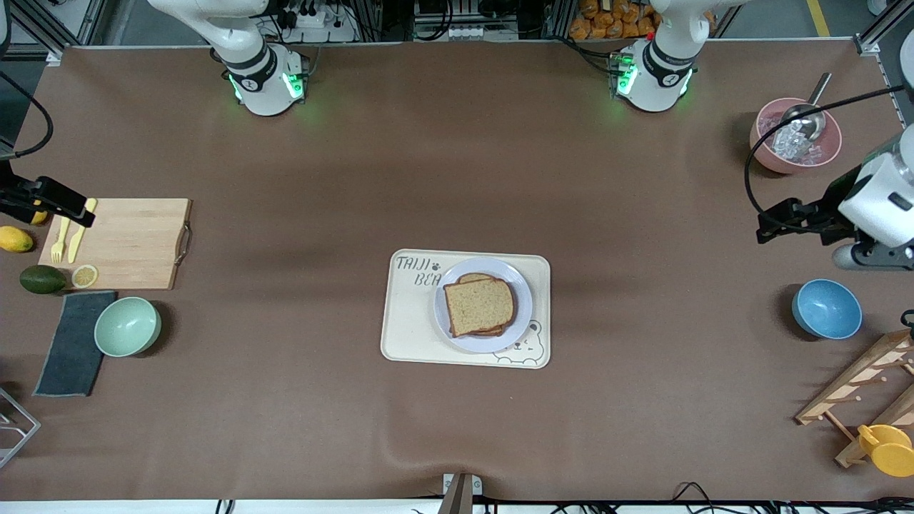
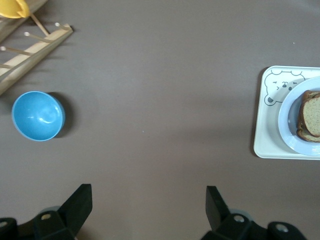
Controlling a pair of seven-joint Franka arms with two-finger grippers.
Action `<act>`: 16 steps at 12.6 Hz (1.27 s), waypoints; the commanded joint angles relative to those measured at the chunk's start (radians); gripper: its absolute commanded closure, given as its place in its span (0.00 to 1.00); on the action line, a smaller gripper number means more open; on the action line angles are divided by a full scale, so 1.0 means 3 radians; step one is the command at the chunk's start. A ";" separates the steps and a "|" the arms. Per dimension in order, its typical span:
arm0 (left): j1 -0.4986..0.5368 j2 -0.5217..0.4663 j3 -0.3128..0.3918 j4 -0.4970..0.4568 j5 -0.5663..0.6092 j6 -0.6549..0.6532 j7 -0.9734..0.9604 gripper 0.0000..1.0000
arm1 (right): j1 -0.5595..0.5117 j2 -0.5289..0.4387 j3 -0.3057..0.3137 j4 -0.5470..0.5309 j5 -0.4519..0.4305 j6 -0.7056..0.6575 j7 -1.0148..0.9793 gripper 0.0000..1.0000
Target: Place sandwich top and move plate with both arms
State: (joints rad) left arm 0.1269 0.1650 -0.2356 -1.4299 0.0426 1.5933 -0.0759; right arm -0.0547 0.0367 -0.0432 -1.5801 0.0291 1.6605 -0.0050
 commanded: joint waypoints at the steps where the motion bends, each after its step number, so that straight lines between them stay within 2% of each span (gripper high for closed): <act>1: -0.0468 -0.0299 0.0498 -0.0311 0.0001 0.0032 -0.0003 0.00 | 0.0019 -0.0005 0.0032 0.0026 -0.0036 -0.0002 0.0032 0.00; 4: -0.0495 -0.0513 0.0565 -0.0540 0.0001 0.0088 -0.0008 0.00 | 0.0014 0.0010 0.0032 0.0011 -0.0020 0.0008 0.0037 0.00; 7: -0.0606 -0.0545 0.0616 -0.0592 0.0021 0.0124 -0.0059 0.00 | 0.0009 0.0021 0.0027 0.0016 -0.0035 0.0003 0.0037 0.00; 9: -0.0745 -0.0545 0.0790 -0.0582 0.0032 0.0119 -0.0064 0.00 | -0.0012 0.0026 0.0027 0.0016 -0.0056 0.0008 0.0017 0.00; 16: -0.0704 -0.0448 0.0796 -0.0404 0.0052 0.0114 -0.0018 0.00 | -0.0048 0.0016 0.0021 0.0021 -0.0061 -0.0008 0.0006 0.00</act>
State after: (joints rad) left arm -0.0782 0.0312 -0.0031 -1.5742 0.0425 1.6206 -0.0788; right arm -0.0602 0.0399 -0.0472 -1.5815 0.0257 1.6597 -0.0050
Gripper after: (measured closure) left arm 0.000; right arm 0.000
